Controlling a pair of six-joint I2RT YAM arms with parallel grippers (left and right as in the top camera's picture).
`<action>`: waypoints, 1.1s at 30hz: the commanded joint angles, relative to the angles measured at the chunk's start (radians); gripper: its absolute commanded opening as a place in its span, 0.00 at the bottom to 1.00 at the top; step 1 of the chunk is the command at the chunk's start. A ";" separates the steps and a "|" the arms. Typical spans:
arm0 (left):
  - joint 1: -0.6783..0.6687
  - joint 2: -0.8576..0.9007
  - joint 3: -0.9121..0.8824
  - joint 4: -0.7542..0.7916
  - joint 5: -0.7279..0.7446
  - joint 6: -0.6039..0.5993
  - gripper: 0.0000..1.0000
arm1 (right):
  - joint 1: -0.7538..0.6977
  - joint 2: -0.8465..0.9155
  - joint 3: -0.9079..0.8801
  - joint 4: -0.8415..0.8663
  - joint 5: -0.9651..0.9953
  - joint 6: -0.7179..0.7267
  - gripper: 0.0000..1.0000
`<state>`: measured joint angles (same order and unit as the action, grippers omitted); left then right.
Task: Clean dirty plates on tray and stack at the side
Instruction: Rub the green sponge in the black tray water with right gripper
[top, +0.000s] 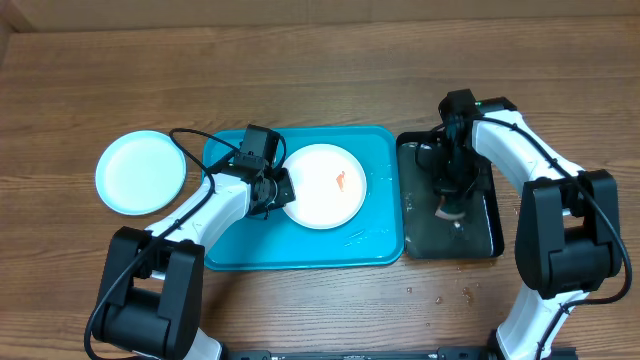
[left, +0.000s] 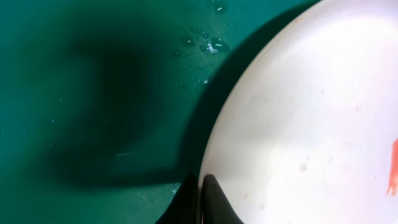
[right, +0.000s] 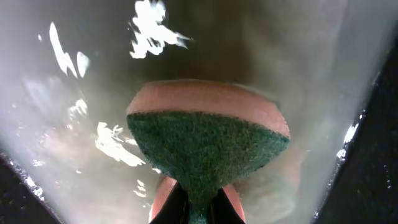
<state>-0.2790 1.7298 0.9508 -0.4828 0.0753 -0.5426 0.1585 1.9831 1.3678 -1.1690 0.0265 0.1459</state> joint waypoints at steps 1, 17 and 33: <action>0.005 -0.010 0.015 -0.007 0.002 0.012 0.04 | -0.002 -0.025 0.022 -0.015 0.002 0.011 0.04; 0.006 -0.011 0.015 -0.006 0.003 0.011 0.04 | -0.002 -0.025 0.035 -0.025 -0.005 -0.005 0.04; 0.005 -0.011 0.015 -0.006 0.003 0.011 0.05 | -0.002 -0.025 0.037 -0.037 -0.005 -0.015 0.04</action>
<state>-0.2790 1.7298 0.9508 -0.4831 0.0753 -0.5426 0.1585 1.9831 1.3727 -1.2060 0.0254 0.1345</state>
